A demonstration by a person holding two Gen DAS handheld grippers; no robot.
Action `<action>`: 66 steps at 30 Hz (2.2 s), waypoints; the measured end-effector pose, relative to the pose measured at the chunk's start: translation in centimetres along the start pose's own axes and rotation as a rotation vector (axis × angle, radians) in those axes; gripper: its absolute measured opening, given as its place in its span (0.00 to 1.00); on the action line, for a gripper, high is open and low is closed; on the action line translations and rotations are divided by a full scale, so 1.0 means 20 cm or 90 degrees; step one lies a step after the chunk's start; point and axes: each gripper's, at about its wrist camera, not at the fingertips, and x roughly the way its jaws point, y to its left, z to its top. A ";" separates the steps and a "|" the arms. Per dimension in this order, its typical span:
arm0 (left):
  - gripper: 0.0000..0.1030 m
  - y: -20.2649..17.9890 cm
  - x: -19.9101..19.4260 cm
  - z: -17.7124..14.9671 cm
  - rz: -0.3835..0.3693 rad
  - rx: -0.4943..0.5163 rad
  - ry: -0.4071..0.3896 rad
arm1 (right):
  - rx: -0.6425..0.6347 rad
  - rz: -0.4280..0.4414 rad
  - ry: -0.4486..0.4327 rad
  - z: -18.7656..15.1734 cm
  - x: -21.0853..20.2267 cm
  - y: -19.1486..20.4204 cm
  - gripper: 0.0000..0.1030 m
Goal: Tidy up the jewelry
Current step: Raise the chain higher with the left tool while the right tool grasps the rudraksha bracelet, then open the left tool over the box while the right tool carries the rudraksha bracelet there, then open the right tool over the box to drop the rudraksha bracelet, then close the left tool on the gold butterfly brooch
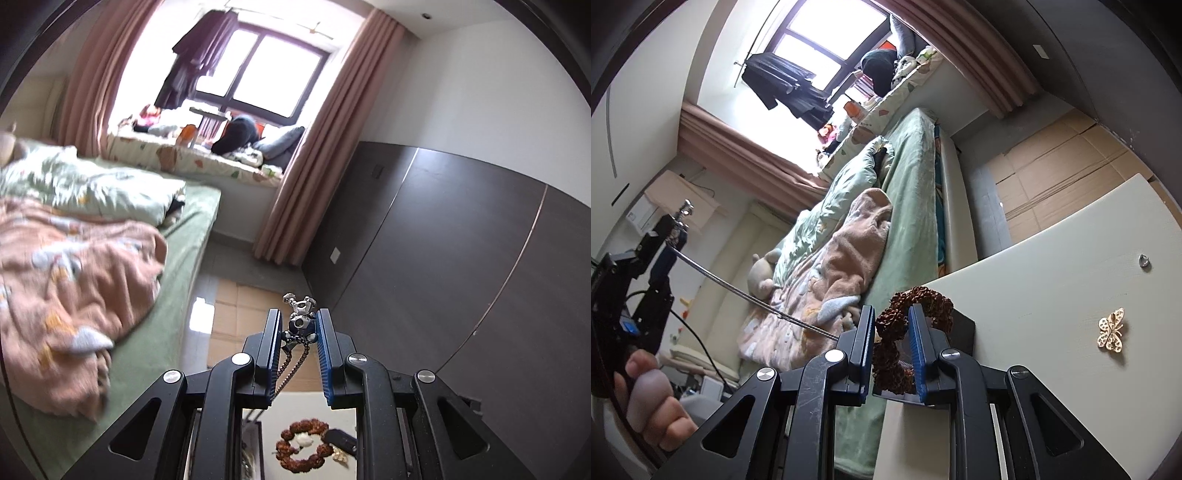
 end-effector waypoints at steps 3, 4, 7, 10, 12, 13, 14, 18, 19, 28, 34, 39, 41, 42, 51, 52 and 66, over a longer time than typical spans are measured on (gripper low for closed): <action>0.19 0.07 0.06 -0.10 0.017 -0.035 0.025 | 0.000 0.001 0.000 0.00 0.00 0.00 0.19; 0.19 0.09 0.08 -0.13 0.022 -0.044 0.033 | 0.000 0.000 0.001 0.00 0.01 0.00 0.19; 0.19 0.15 0.17 -0.23 0.044 -0.059 0.069 | 0.002 -0.004 0.006 -0.01 0.03 -0.01 0.19; 0.21 0.20 0.24 -0.29 0.058 -0.083 0.119 | -0.002 -0.007 0.012 -0.02 0.05 0.00 0.19; 0.25 0.24 0.28 -0.32 0.081 -0.092 0.147 | -0.006 -0.007 0.015 -0.03 0.07 0.01 0.19; 0.31 0.25 0.28 -0.33 0.088 -0.099 0.152 | -0.006 -0.005 0.016 -0.03 0.08 0.02 0.19; 0.37 0.27 0.28 -0.33 0.093 -0.106 0.155 | -0.006 -0.004 0.017 -0.03 0.09 0.02 0.19; 0.84 0.34 0.23 -0.32 0.126 -0.132 0.128 | -0.009 -0.006 0.024 -0.05 0.15 0.04 0.19; 0.84 0.36 0.21 -0.31 0.137 -0.135 0.114 | -0.010 -0.007 0.026 -0.06 0.17 0.05 0.19; 0.84 0.50 0.15 -0.29 0.144 -0.195 0.108 | -0.029 -0.028 0.050 -0.11 0.30 0.09 0.19; 0.84 0.47 0.13 -0.29 0.143 -0.183 0.095 | -0.021 -0.037 0.083 -0.13 0.36 0.08 0.28; 0.84 0.41 0.15 -0.31 0.131 -0.154 0.100 | -0.008 -0.051 0.062 -0.13 0.29 0.04 0.49; 0.84 0.39 0.15 -0.32 0.122 -0.146 0.101 | 0.001 -0.047 0.057 -0.12 0.25 0.01 0.49; 0.84 0.37 0.15 -0.32 0.117 -0.140 0.101 | 0.002 -0.049 0.054 -0.12 0.23 0.00 0.49; 0.84 0.22 0.21 -0.40 0.097 -0.079 0.121 | 0.024 -0.088 0.020 -0.09 0.03 -0.12 0.49; 0.84 0.19 0.22 -0.41 0.095 -0.068 0.122 | 0.030 -0.095 0.016 -0.09 0.00 -0.14 0.49; 0.84 -0.17 0.38 -0.57 0.056 0.052 0.178 | 0.139 -0.206 -0.032 -0.02 -0.37 -0.52 0.91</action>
